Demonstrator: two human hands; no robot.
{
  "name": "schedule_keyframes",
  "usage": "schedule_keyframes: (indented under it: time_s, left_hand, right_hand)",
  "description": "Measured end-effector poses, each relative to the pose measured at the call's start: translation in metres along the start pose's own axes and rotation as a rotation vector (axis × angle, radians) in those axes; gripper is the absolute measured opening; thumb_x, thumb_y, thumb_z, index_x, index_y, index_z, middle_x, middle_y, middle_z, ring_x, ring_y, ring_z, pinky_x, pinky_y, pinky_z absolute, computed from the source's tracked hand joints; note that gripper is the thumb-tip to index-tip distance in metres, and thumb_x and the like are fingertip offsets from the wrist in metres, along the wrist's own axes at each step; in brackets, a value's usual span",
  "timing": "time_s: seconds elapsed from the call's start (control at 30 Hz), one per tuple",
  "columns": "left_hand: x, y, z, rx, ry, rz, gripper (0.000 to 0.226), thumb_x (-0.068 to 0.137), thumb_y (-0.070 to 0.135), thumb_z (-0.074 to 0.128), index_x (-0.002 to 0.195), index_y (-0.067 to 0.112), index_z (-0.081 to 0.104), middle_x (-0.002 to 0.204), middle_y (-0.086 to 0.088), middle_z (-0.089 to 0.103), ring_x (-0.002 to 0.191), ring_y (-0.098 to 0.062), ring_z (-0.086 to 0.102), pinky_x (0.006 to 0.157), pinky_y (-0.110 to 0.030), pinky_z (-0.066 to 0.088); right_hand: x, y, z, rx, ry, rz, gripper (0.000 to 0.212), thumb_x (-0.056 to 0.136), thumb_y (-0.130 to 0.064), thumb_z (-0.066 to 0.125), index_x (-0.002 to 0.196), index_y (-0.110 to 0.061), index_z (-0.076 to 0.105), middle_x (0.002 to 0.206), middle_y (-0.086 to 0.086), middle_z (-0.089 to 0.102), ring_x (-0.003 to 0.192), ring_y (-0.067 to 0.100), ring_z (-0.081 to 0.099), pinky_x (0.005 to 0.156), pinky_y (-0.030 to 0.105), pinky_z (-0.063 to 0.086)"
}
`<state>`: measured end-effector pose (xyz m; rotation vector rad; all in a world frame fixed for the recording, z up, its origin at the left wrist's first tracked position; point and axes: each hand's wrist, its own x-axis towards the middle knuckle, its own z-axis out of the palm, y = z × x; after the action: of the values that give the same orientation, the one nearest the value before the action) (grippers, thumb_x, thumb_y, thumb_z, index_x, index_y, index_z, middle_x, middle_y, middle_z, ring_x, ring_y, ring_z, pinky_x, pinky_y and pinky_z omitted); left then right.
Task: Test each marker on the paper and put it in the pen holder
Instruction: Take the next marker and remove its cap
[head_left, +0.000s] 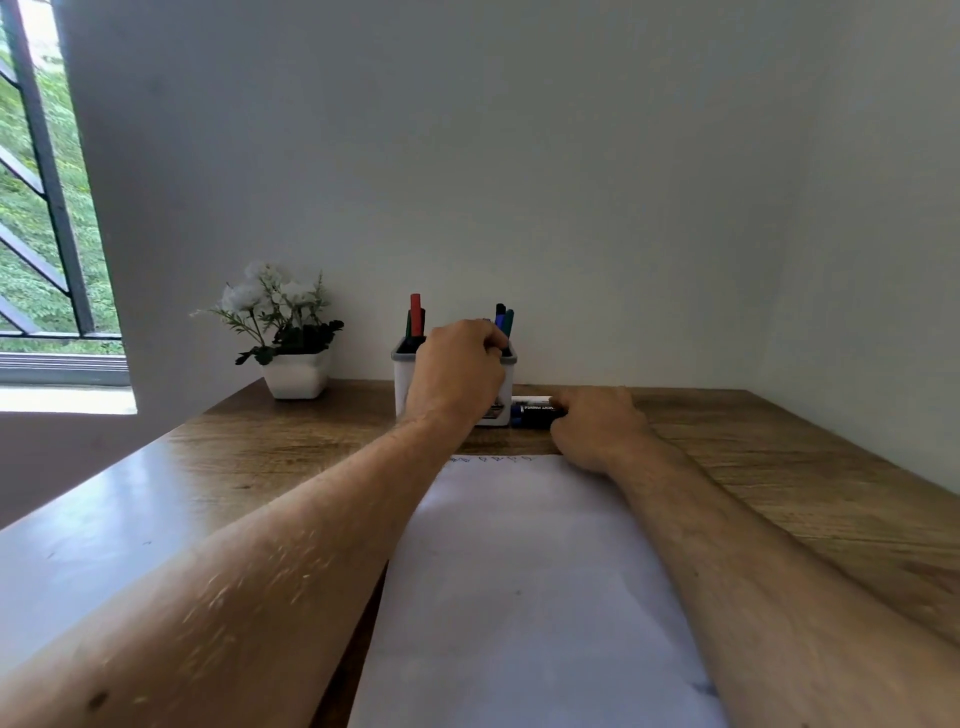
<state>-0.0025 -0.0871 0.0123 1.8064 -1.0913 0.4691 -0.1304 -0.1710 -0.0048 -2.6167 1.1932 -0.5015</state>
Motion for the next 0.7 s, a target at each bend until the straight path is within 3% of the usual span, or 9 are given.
schedule_keyframes:
  time_s: [0.17,0.33,0.5,0.6,0.7]
  left_hand:
    - [-0.004,0.006,-0.003,-0.041,0.027,-0.003,0.022,0.096,0.009,0.056,0.108,0.015,0.074,0.113,-0.003,0.073,0.102,-0.012,0.067,0.082,-0.014,0.044]
    - [-0.004,0.006,-0.005,-0.059,0.03,-0.032,0.022,0.095,0.009,0.057,0.104,0.017,0.075,0.111,-0.001,0.074,0.101,-0.012,0.067,0.08,-0.015,0.046]
    - [-0.005,0.007,-0.007,-0.081,0.003,-0.054,0.021,0.095,0.008,0.058,0.103,0.017,0.075,0.111,-0.001,0.074,0.099,-0.01,0.066,0.078,-0.013,0.047]
    - [-0.006,0.011,-0.009,-0.115,0.007,-0.067,0.02,0.094,0.008,0.059,0.101,0.018,0.075,0.106,0.001,0.074,0.086,-0.001,0.061,0.067,-0.004,0.04]
    - [-0.006,0.017,-0.015,-0.174,0.034,-0.08,0.02,0.093,0.008,0.06,0.101,0.018,0.076,0.099,0.005,0.075,0.08,0.001,0.062,0.066,-0.005,0.044]
  right_hand:
    - [0.008,0.006,0.008,-0.076,-0.139,-0.005,0.051,0.098,-0.026,0.039,0.149,-0.031,0.041,0.147,0.009,0.047,0.139,0.034,0.027,0.115,0.048,0.028]
    - [0.012,0.008,0.009,-0.032,-0.046,-0.015,0.047,0.095,-0.023,0.053,0.141,-0.027,0.054,0.141,0.009,0.054,0.131,0.032,0.041,0.109,0.042,0.04]
    - [0.012,0.008,0.011,-0.021,0.056,-0.052,0.035,0.087,-0.026,0.066,0.121,-0.021,0.071,0.123,0.009,0.067,0.115,0.027,0.058,0.097,0.038,0.051]
    - [0.007,0.007,0.007,0.022,0.107,-0.085,0.032,0.089,-0.022,0.062,0.12,-0.021,0.071,0.122,0.009,0.067,0.114,0.028,0.058,0.097,0.038,0.051]
    - [0.003,0.005,0.004,0.099,0.17,-0.129,0.026,0.092,-0.018,0.056,0.115,-0.017,0.07,0.116,0.009,0.067,0.105,0.026,0.059,0.092,0.039,0.051]
